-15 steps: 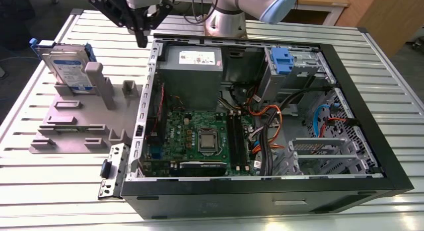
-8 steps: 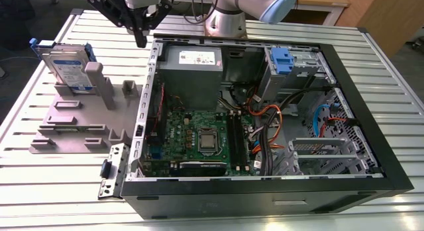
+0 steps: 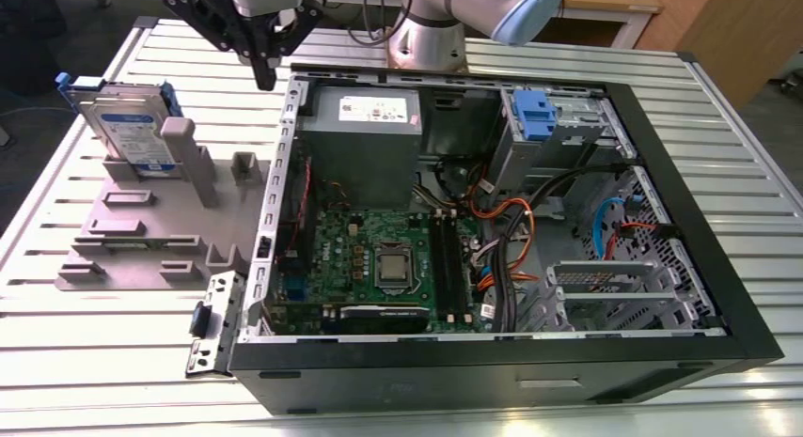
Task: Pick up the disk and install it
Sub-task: 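Reach for the disk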
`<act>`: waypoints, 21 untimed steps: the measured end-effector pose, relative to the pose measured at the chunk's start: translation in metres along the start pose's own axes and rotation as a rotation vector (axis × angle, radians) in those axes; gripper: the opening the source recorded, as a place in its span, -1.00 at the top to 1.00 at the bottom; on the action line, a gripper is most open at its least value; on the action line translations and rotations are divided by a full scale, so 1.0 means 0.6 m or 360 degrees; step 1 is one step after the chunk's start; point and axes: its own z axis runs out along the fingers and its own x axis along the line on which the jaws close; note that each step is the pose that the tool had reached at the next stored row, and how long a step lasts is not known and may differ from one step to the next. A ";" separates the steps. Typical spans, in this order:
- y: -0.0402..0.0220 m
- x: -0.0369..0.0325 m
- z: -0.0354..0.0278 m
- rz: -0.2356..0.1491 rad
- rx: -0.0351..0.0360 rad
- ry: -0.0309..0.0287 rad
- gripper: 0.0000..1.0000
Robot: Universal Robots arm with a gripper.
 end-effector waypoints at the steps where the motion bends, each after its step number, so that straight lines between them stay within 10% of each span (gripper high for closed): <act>1: 0.000 0.001 0.000 0.0000 0.0000 0.00001 0.79; 21: -0.001 0.009 0.000 0.0000 0.0000 0.00002 0.79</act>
